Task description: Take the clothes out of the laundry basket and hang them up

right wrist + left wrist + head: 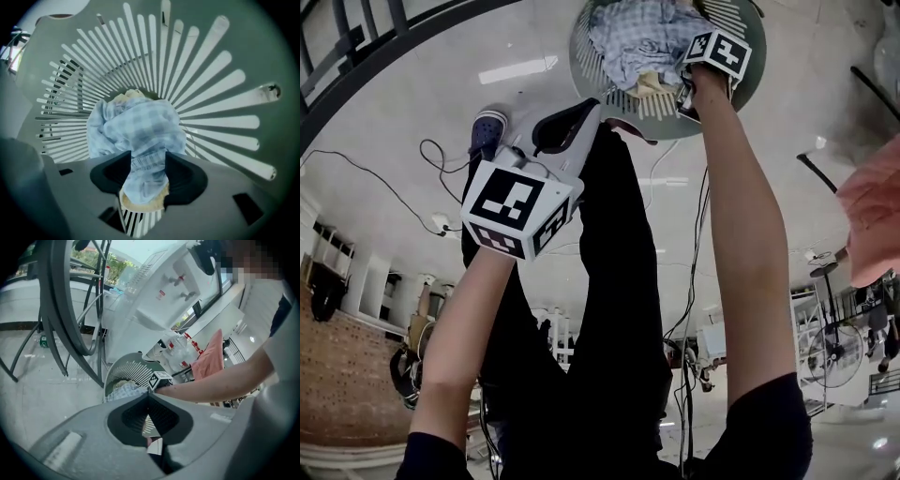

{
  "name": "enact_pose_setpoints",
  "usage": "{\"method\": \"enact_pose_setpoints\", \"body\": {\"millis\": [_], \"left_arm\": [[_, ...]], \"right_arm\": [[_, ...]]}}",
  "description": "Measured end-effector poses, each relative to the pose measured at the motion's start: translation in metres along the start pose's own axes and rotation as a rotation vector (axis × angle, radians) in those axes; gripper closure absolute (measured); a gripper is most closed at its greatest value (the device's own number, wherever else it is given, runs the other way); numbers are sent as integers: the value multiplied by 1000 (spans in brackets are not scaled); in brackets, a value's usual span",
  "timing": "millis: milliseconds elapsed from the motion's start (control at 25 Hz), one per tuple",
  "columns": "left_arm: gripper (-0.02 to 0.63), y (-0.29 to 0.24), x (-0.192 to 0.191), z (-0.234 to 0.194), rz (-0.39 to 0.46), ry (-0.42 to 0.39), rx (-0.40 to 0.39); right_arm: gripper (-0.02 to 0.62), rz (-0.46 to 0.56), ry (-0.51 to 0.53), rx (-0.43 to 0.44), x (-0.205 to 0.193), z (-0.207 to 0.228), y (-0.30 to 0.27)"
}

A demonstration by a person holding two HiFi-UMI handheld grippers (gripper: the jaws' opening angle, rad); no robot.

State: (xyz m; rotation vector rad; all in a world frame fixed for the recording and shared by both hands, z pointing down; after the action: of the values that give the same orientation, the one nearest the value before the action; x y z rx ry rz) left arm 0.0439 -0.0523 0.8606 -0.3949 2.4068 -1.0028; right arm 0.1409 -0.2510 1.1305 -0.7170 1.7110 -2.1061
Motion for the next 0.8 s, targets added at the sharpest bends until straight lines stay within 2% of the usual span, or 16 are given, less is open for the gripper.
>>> {"method": "enact_pose_setpoints", "body": {"millis": [240, 280, 320, 560, 800], "left_arm": [[584, -8, -6, -7, -9, 5, 1], [584, -9, -6, -9, -4, 17, 5], [584, -10, -6, -10, 1, 28, 9], [584, -16, -4, -6, -7, 30, 5], [584, -13, 5, 5, -31, 1, -19]], "right_arm": [[423, -109, -49, -1, -6, 7, -26], [470, -116, -52, -12, -8, 9, -27], [582, -116, -58, -24, -9, 12, -27], [590, -19, -111, 37, -8, 13, 4], [591, 134, -27, 141, -12, 0, 81]]}}
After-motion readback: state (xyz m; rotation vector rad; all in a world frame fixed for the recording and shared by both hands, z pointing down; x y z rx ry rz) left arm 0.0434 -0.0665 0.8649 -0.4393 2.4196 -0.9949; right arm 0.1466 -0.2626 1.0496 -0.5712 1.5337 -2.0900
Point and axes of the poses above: the fingertips, and each gripper's own axes: y backward along the fingers, z to its right, x out of its top, the point moved 4 cm from there along y, backward along the fingers, and after that the axes turned 9 degrees about y, right-handed, at the moved point
